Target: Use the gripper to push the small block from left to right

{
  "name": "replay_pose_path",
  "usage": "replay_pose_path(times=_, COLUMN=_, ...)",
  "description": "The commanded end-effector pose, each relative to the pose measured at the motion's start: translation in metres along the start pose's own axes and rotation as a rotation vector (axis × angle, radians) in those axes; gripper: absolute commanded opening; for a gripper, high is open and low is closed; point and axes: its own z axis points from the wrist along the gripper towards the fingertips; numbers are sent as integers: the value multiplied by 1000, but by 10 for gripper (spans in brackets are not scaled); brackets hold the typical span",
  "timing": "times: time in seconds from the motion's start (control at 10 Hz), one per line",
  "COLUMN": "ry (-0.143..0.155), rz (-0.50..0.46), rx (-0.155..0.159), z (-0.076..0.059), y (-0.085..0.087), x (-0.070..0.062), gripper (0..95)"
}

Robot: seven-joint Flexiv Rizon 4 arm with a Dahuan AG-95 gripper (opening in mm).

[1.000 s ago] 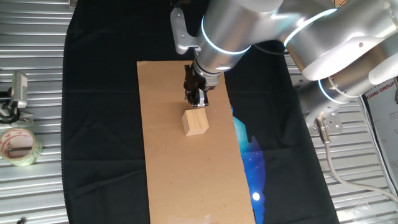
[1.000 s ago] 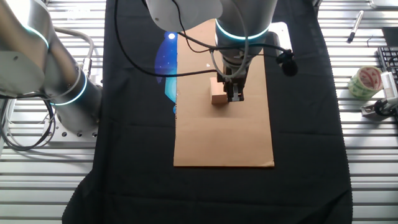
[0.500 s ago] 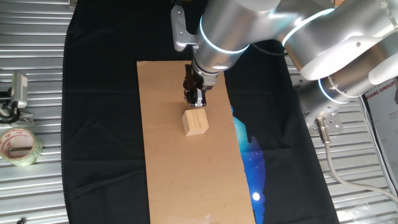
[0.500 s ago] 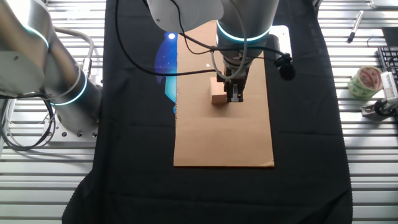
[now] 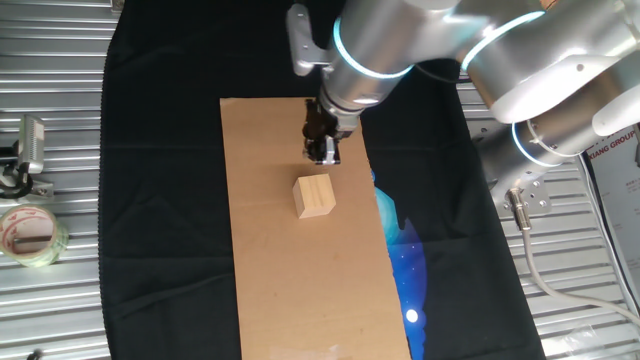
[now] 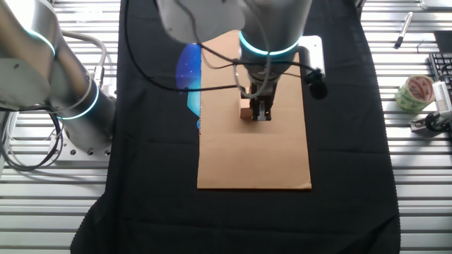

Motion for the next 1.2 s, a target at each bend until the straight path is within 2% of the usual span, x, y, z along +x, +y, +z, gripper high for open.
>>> replay_pose_path(times=0.1, ry=-2, rz=8, rx=2, z=0, y=1, x=5, gripper=0)
replay_pose_path(times=0.5, ry=-20, rz=9, rx=2, z=6, y=4, x=11, gripper=0)
replay_pose_path(times=1.2, ry=-24, rz=4, rx=-4, z=10, y=3, x=14, gripper=0)
